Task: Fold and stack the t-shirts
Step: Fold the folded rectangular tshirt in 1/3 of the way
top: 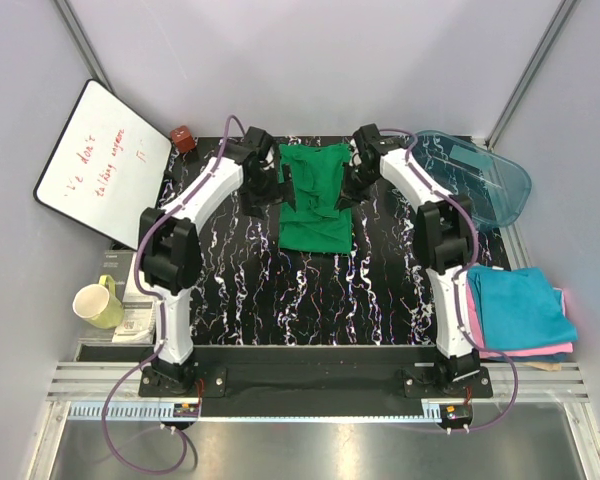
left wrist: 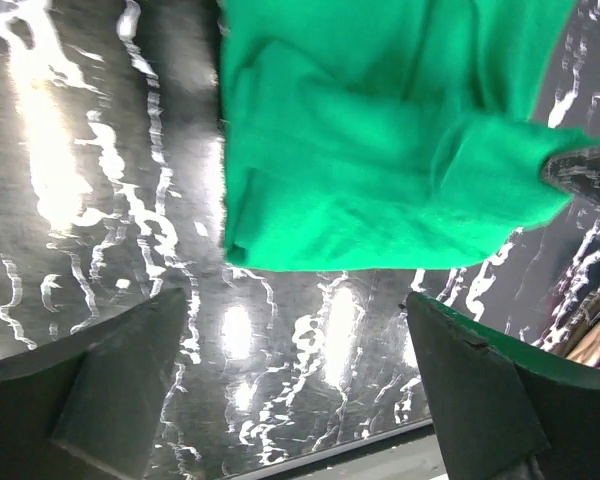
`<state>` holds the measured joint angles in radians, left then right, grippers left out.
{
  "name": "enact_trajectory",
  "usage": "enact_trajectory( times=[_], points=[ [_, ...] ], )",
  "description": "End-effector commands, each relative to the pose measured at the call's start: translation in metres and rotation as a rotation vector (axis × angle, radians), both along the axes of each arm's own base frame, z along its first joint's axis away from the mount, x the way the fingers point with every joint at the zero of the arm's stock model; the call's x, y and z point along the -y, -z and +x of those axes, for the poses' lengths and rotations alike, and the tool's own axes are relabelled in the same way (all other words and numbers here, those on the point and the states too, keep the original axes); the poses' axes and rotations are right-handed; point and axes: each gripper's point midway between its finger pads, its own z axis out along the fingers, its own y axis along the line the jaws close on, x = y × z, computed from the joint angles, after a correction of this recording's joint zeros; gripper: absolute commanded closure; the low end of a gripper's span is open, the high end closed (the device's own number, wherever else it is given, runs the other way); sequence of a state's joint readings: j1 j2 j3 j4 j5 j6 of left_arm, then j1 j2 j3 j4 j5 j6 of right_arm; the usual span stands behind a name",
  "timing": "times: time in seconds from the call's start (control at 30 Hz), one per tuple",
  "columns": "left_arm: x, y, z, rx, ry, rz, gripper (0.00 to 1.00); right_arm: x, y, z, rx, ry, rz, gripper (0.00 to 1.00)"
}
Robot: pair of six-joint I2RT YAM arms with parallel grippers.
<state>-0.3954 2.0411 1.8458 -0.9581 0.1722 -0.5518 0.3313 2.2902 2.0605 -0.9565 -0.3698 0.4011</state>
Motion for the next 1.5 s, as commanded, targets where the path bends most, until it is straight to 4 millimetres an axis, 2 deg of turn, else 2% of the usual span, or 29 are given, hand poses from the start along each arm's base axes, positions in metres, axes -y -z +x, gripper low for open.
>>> enact_trajectory(
  times=[0.0, 0.03, 0.13, 0.17, 0.23, 0.27, 0.3, 0.33, 0.37, 0.4, 0.47, 0.5, 0.53, 0.57, 0.63, 0.67, 0.8, 0.83, 0.93, 1.03, 1.07, 1.13, 1.17, 1.2, 1.27, 1.33, 1.37, 1.43, 1.47],
  points=[
    [-0.008, -0.035, 0.006, 0.071, 0.031, -0.026, 0.01, 0.003, -0.009, 0.030, 0.051, 0.003, 0.036, 0.96],
    [-0.011, -0.037, 0.007, 0.075, 0.033, -0.029, 0.01, 0.005, -0.001, 0.035, 0.042, 0.019, 0.029, 0.94],
    [-0.017, -0.036, -0.001, 0.071, 0.053, -0.026, 0.01, 0.019, -0.003, 0.059, 0.085, 0.083, -0.011, 0.82],
    [-0.021, -0.031, -0.006, 0.060, 0.064, -0.014, 0.01, 0.021, -0.007, 0.064, 0.107, 0.087, -0.024, 0.67],
    [-0.024, -0.025, -0.012, 0.046, 0.071, -0.003, 0.01, 0.023, -0.031, 0.072, 0.182, 0.081, -0.033, 0.53],
    [-0.028, -0.017, -0.019, 0.026, 0.076, 0.009, 0.01, 0.023, -0.042, 0.074, 0.225, 0.061, -0.037, 0.32],
    [-0.028, -0.014, -0.021, 0.024, 0.078, 0.010, 0.01, 0.021, -0.049, 0.075, 0.264, 0.047, -0.041, 0.25],
    [-0.029, -0.011, -0.023, 0.017, 0.080, 0.010, 0.01, 0.020, -0.074, 0.074, 0.322, 0.036, -0.033, 0.16],
    [-0.031, -0.004, -0.030, -0.004, 0.084, 0.013, 0.01, 0.018, -0.086, 0.076, 0.374, 0.013, -0.024, 0.08],
    [-0.030, -0.001, -0.032, -0.006, 0.086, 0.012, 0.01, 0.014, -0.098, 0.066, 0.387, -0.009, 0.004, 0.01],
    [-0.031, 0.007, -0.037, -0.029, 0.088, 0.009, 0.01, 0.008, -0.104, 0.059, 0.403, -0.042, 0.044, 0.00],
    [-0.031, 0.009, -0.038, -0.032, 0.088, 0.010, 0.01, 0.004, -0.099, 0.048, 0.368, -0.065, 0.072, 0.00],
    [-0.032, 0.012, -0.039, -0.038, 0.086, 0.012, 0.01, 0.002, -0.094, 0.042, 0.346, -0.081, 0.088, 0.03],
    [-0.033, 0.014, -0.039, -0.041, 0.085, 0.018, 0.01, -0.002, -0.081, 0.029, 0.288, -0.105, 0.115, 0.11],
    [-0.033, 0.016, -0.039, -0.048, 0.087, 0.021, 0.01, -0.008, -0.068, 0.016, 0.242, -0.127, 0.135, 0.80],
    [-0.033, 0.017, -0.039, -0.047, 0.086, 0.024, 0.01, -0.011, -0.053, 0.005, 0.203, -0.138, 0.130, 1.00],
    [-0.037, 0.018, -0.038, -0.049, 0.078, 0.032, 0.01, -0.032, -0.025, -0.019, 0.201, -0.226, 0.030, 1.00],
    [-0.038, 0.019, -0.039, -0.052, 0.078, 0.032, 0.01, -0.046, -0.018, -0.028, 0.199, -0.266, 0.012, 1.00],
    [-0.043, 0.019, -0.039, -0.052, 0.066, 0.039, 0.01, -0.057, 0.001, -0.032, 0.168, -0.276, -0.018, 1.00],
    [-0.049, 0.017, -0.042, -0.052, 0.052, 0.040, 0.01, -0.065, 0.010, -0.028, 0.158, -0.273, -0.026, 1.00],
    [-0.050, 0.017, -0.043, -0.052, 0.050, 0.045, 0.01, -0.068, 0.006, -0.024, 0.170, -0.272, -0.022, 1.00],
    [-0.055, 0.017, -0.046, -0.053, 0.040, 0.051, 0.01, -0.068, 0.015, -0.020, 0.157, -0.269, -0.034, 1.00],
    [-0.057, 0.018, -0.046, -0.054, 0.036, 0.054, 0.01, -0.069, 0.011, -0.015, 0.172, -0.268, -0.040, 1.00],
    [-0.060, 0.016, -0.047, -0.051, 0.029, 0.055, 0.01, -0.069, 0.020, -0.014, 0.154, -0.269, -0.053, 1.00],
    [-0.065, 0.017, -0.048, -0.053, 0.019, 0.059, 0.01, -0.068, 0.019, -0.006, 0.169, -0.266, -0.074, 1.00],
    [-0.067, 0.015, -0.050, -0.052, 0.012, 0.060, 0.01, -0.067, 0.029, -0.003, 0.156, -0.269, -0.098, 1.00],
    [-0.069, 0.015, -0.049, -0.052, 0.008, 0.061, 0.01, -0.068, 0.022, 0.005, 0.186, -0.264, -0.101, 1.00],
    [-0.071, 0.014, -0.050, -0.050, 0.004, 0.063, 0.01, -0.067, 0.033, 0.010, 0.170, -0.261, -0.128, 1.00],
    [-0.072, 0.015, -0.051, -0.054, 0.000, 0.062, 0.01, -0.069, 0.023, 0.021, 0.209, -0.256, -0.130, 1.00]
  ],
)
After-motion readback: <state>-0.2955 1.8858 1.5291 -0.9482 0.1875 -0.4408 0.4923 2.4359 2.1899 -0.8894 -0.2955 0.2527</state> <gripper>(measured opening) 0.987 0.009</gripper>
